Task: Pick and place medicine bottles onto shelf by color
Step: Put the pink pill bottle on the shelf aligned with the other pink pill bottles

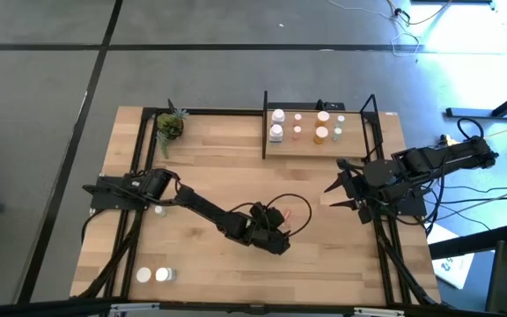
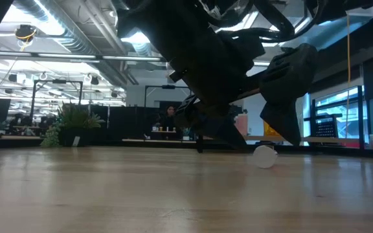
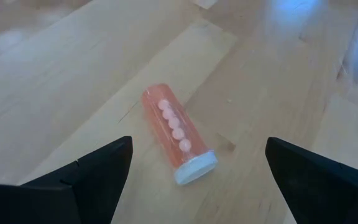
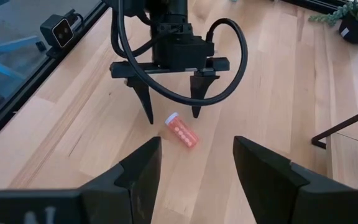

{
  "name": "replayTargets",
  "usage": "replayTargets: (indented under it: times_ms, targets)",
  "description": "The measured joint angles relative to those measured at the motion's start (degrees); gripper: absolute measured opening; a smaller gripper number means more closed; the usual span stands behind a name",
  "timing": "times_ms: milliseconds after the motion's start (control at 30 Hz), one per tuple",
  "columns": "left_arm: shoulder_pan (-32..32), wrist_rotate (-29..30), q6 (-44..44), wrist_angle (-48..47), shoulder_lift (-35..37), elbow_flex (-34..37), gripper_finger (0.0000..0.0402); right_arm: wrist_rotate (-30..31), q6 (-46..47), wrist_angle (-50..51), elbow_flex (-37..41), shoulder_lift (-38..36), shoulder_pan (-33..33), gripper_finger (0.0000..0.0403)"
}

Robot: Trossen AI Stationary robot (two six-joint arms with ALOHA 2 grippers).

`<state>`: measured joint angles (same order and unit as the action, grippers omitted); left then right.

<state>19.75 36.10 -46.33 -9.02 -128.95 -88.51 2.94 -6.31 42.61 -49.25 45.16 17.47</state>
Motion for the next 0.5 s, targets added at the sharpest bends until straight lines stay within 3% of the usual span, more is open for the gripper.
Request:
replayTargets:
  times_ms: [500]
  targets:
    - [0.6, -1.2, 0.0, -0.8, 0.0, 0.0, 0.0363, 0.0, 0.1, 0.0, 0.0, 0.0, 0.0, 0.0202]
